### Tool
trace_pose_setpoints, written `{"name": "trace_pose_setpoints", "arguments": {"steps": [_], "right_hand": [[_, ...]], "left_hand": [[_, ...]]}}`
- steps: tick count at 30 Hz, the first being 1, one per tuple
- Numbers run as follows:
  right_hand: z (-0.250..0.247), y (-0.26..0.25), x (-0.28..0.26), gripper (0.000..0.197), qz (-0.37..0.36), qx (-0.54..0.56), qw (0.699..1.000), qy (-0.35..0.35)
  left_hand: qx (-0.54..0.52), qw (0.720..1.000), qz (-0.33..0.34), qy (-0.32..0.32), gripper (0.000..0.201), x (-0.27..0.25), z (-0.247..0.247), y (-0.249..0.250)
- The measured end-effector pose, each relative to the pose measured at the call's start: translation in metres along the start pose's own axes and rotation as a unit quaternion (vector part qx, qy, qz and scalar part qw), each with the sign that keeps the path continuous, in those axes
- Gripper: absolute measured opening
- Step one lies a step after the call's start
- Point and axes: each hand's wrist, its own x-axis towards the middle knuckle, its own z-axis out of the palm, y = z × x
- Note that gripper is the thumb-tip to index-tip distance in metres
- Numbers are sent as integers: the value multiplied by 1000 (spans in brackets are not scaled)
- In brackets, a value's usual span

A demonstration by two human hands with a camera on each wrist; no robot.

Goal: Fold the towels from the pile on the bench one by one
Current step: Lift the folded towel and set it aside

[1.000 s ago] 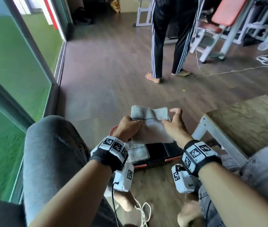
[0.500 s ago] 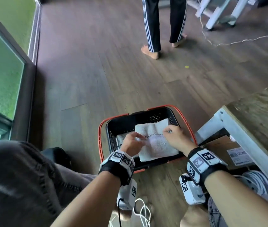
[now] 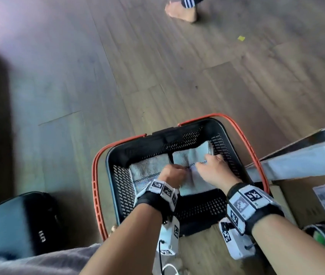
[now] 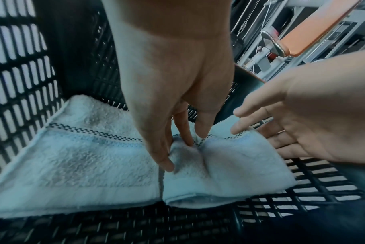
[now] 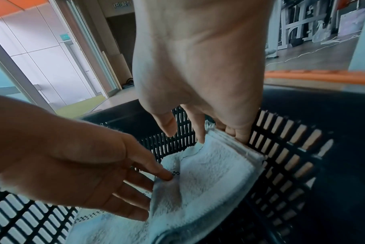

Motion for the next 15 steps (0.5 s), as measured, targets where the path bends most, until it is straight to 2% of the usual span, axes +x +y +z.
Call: {"name": "trace_pose_setpoints", "arguments": {"steps": [2, 5, 9, 15], "right_hand": [[3, -2, 11, 52, 3, -1, 1000, -9], [7, -4, 24, 56, -4, -3, 1000, -27], [7, -6, 32, 55, -9, -12, 999, -45], [4, -8, 39, 57, -19, -14, 998, -51]], "left_hand": [[-5, 1000, 3, 14, 26, 12, 3, 0], [-2, 998, -2, 69, 24, 26, 6, -8], [-42, 997, -27, 55, 25, 28, 6, -9], [1, 998, -46, 34, 30, 21, 0, 1]]}}
